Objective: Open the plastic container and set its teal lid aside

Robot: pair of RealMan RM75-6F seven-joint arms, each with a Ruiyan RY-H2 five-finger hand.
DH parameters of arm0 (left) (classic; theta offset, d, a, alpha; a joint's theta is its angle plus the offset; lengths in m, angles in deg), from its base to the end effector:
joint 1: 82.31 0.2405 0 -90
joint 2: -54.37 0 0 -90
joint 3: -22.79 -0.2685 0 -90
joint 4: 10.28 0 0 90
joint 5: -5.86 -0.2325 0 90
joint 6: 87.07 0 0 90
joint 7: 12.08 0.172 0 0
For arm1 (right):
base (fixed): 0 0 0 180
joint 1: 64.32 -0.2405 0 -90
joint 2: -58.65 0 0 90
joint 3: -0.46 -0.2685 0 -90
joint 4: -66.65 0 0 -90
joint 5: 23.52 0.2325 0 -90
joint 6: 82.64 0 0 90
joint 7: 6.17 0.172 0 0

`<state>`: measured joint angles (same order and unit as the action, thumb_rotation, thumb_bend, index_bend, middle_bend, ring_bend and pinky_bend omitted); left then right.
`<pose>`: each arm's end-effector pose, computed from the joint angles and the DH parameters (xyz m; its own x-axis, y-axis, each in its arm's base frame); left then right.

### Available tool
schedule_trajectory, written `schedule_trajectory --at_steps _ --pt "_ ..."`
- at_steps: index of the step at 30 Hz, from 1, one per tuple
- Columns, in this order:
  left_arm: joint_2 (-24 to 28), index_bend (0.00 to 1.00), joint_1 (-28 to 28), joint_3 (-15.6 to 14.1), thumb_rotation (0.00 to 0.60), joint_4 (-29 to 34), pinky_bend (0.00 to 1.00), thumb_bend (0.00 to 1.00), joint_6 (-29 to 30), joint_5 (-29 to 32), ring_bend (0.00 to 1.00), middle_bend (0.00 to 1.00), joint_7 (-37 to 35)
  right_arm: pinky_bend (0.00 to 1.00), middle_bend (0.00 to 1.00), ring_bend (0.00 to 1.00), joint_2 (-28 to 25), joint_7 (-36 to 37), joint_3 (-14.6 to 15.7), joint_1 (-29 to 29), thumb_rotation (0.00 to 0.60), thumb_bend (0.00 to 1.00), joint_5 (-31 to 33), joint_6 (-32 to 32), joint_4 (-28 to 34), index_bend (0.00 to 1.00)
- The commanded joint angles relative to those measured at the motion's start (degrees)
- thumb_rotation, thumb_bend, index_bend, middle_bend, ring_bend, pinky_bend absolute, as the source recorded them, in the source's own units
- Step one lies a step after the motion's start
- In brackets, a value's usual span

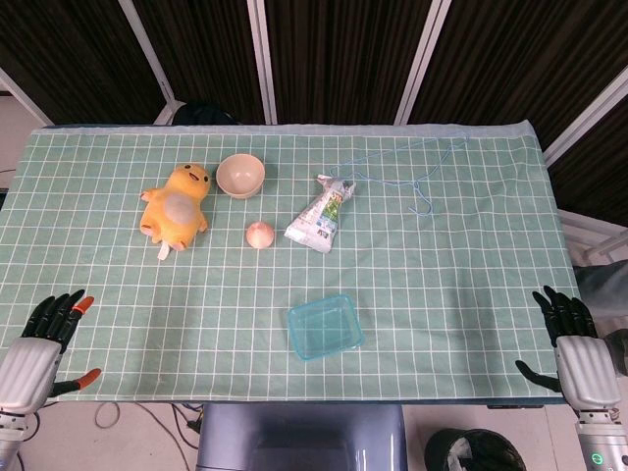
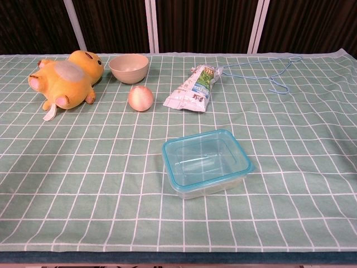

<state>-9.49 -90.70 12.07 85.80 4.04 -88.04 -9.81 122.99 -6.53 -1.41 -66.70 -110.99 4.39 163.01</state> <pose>-0.2991 0.1719 0.1144 0.3926 0.1078 0.9134 0.9101 -0.1885 -0.3690 -0.3188 -0.1928 0.1366 0.3349 -0.0057 0.9422 -0.9423 0.0013 0.3349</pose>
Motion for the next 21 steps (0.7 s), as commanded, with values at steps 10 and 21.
schedule_trajectory --at_steps 10,21 --pt "-0.09 0.00 -7.03 4.74 0.600 13.76 0.03 0.00 -11.15 0.99 0.00 0.00 9.61 0.00 0.00 0.00 0.36 0.54 -0.59 -0.14 0.600 0.25 1.51 -0.91 0.17 0.00" --pt "-4.75 0.00 -19.92 12.26 0.600 19.60 0.03 0.00 -30.16 10.53 0.00 0.00 20.10 0.00 0.00 0.00 0.41 1.40 -1.46 -0.15 0.600 0.25 3.00 -1.18 0.52 0.00"
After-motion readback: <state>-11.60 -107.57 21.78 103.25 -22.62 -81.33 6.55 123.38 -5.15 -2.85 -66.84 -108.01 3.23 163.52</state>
